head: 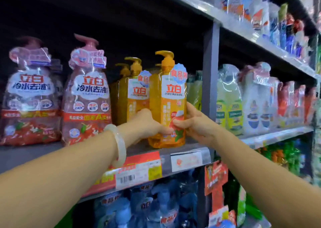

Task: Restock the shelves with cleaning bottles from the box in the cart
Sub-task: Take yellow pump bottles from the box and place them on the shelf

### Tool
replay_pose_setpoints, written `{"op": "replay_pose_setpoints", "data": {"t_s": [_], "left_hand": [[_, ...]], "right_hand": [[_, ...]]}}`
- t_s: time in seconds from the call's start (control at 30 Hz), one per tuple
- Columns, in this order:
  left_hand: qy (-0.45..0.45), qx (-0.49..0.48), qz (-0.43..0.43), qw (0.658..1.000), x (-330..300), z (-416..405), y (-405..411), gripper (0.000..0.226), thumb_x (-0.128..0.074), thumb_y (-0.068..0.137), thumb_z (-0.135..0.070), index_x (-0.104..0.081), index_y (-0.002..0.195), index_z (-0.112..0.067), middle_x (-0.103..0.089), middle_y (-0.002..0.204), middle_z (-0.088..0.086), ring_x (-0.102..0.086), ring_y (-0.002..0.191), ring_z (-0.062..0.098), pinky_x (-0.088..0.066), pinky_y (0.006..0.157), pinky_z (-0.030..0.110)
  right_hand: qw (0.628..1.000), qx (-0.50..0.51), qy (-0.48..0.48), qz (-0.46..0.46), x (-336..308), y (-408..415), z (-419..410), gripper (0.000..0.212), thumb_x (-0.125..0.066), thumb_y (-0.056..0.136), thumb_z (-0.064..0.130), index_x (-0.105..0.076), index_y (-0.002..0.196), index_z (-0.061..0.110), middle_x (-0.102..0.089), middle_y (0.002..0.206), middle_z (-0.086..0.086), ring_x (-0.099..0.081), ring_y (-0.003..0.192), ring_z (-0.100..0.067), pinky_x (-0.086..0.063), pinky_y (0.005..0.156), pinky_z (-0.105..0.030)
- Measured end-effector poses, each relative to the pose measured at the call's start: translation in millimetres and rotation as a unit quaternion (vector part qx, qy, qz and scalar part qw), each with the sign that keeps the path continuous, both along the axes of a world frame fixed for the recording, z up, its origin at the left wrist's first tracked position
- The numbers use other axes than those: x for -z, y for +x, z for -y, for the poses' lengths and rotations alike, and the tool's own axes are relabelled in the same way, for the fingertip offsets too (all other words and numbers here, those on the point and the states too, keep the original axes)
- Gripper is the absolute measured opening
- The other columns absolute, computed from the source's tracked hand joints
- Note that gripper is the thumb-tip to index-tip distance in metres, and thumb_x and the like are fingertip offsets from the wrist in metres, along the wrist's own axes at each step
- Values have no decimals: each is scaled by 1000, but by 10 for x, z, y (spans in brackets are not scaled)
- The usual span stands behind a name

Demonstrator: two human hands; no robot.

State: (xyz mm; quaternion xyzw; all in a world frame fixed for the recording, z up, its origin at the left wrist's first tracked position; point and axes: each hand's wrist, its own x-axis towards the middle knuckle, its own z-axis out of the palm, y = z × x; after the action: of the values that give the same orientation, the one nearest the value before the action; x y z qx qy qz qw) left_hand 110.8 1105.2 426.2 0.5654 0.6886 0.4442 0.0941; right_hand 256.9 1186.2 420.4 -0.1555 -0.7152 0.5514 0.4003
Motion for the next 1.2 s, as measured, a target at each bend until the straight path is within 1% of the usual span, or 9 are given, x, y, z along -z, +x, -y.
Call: {"op": "replay_pose_setpoints", "data": {"t_s": [0.07, 0.23, 0.43, 0.6, 0.7, 0.77, 0.97, 1.1, 1.2], "left_hand": [[9, 8, 0, 1000, 49, -46, 122, 60, -86, 62, -37, -54, 111, -21, -59, 116, -3, -56, 107, 18, -46, 96, 33], [44, -5, 0, 999, 117, -211, 332, 79, -83, 68, -36, -41, 132, -15, -55, 129, 1, -54, 118, 20, -44, 97, 29], [57, 3, 22, 998, 173, -256, 373, 84, -82, 67, -35, -37, 136, -18, -55, 128, -4, -54, 108, 13, -45, 93, 27], [61, 27, 60, 996, 158, -237, 391, 84, -80, 70, -29, -34, 140, -19, -51, 111, -9, -48, 97, 6, -40, 82, 22], [57, 37, 71, 995, 151, -228, 394, 83, -78, 73, -28, -33, 142, -20, -53, 121, -6, -47, 97, 6, -41, 80, 21], [58, 42, 72, 995, 152, -223, 395, 80, -78, 73, -27, -35, 140, -21, -53, 115, -9, -48, 96, 5, -42, 76, 17], [55, 38, 49, 997, 166, -233, 364, 76, -79, 71, -31, -39, 136, -25, -57, 127, -6, -53, 102, 8, -44, 86, 25], [51, 24, 36, 998, 162, -220, 384, 81, -79, 70, -35, -36, 139, -24, -55, 131, -5, -53, 102, 9, -46, 84, 24], [46, 22, 32, 998, 152, -184, 419, 78, -77, 73, -32, -36, 139, -22, -54, 132, -3, -51, 99, 6, -44, 78, 18]], "right_hand": [[1000, -8, 11, 6, 16, 96, -83, 61, -56, 83, -12, -42, 133, 20, -64, 120, -8, -63, 107, -26, -55, 82, -38], [994, 106, 38, 12, 200, 156, -224, 40, -60, 91, 12, -46, 128, 18, -63, 121, -4, -63, 108, -22, -52, 94, -44], [987, 140, 73, 14, 271, 153, -236, 43, -56, 93, 23, -39, 132, 23, -59, 124, 0, -60, 111, -19, -50, 97, -43], [982, 155, 100, 49, 239, 205, -193, 45, -56, 93, 25, -38, 134, 22, -58, 125, 1, -59, 112, -18, -49, 99, -43], [977, 161, 104, 95, 139, 245, -200, 42, -58, 91, 26, -41, 129, 22, -59, 122, 1, -59, 109, -19, -50, 97, -43], [975, 160, 97, 120, 91, 255, -209, 42, -61, 89, 28, -45, 128, 22, -61, 121, 0, -61, 107, -20, -52, 94, -43], [964, 189, 153, 111, 169, 270, -160, 42, -58, 90, 31, -44, 129, 22, -59, 123, 2, -59, 109, -18, -49, 97, -40], [954, 210, 172, 128, 172, 279, -89, 45, -53, 93, 34, -39, 132, 17, -56, 122, 1, -55, 101, -15, -47, 84, -29], [935, 249, 189, 167, 151, 253, -17, 38, -50, 94, 33, -44, 125, 12, -58, 120, -5, -52, 91, -17, -42, 64, -22]]}}
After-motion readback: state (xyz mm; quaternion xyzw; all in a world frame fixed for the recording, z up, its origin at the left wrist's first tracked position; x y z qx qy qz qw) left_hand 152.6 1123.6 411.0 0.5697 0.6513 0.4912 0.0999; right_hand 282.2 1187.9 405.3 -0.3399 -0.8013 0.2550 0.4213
